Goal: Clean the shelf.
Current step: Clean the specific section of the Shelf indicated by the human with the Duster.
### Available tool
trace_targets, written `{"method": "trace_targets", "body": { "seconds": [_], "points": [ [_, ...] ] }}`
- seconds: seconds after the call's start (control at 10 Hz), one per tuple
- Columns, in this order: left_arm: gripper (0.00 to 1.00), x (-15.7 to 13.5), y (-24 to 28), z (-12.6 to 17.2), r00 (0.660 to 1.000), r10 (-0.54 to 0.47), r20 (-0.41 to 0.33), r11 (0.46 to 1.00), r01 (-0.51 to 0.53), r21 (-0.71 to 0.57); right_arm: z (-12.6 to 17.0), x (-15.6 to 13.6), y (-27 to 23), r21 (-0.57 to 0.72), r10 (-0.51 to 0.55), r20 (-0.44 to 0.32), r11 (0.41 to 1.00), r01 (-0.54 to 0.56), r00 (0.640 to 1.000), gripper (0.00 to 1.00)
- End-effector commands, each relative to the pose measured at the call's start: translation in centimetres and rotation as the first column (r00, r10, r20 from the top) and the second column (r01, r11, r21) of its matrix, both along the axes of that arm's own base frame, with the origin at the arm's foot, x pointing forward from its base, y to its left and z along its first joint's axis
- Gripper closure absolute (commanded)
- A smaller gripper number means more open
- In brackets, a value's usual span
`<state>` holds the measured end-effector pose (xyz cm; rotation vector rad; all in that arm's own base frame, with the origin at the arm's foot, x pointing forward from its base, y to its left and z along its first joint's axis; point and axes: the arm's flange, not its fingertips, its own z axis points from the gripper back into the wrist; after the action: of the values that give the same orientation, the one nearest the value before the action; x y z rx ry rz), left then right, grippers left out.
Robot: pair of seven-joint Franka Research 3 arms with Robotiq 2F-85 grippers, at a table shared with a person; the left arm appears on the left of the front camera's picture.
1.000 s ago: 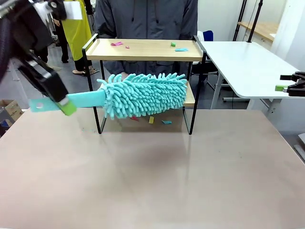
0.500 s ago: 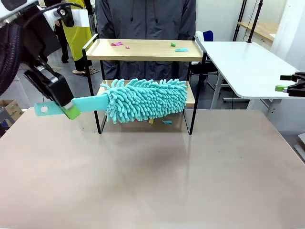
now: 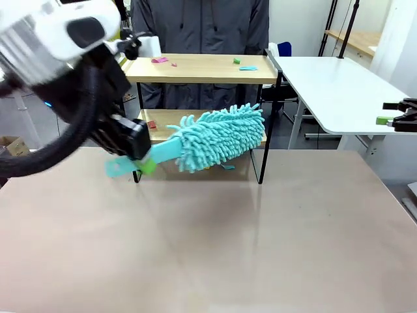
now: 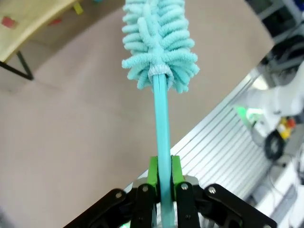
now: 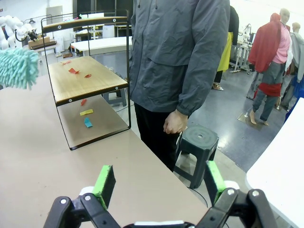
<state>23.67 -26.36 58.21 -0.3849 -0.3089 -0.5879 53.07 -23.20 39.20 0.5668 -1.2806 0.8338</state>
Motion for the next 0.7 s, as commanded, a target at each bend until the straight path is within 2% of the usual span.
{"method": "trace_targets", "body": {
  "seconds": [0.0,0.4,0.5,0.6],
  "points": [
    [0.87,0.4,-2.3,-2.0,0.996,0.084,0.025,0.993,-0.082,-0.083,0.5,0.2,0.2,-0.009,-0.015,-0.013,1.0,0.015,1.0,0.0],
    [0.87,2.2,-8.9,-4.7,0.958,0.261,0.117,0.964,-0.251,-0.088,0.5,0.2,0.2,-0.009,-0.015,-0.013,1.0,0.015,1.0,0.0],
    [0.87,2.9,-10.1,-5.0,0.949,0.291,0.118,0.955,-0.28,-0.099,0.5,0.2,0.2,-0.009,-0.015,-0.013,1.0,0.015,1.0,0.0],
    [0.87,3.5,-11.2,-5.4,0.929,0.344,0.138,0.938,-0.334,-0.092,0.5,0.2,0.2,-0.009,-0.015,-0.013,1.0,0.015,1.0,0.0]
  ]
}}
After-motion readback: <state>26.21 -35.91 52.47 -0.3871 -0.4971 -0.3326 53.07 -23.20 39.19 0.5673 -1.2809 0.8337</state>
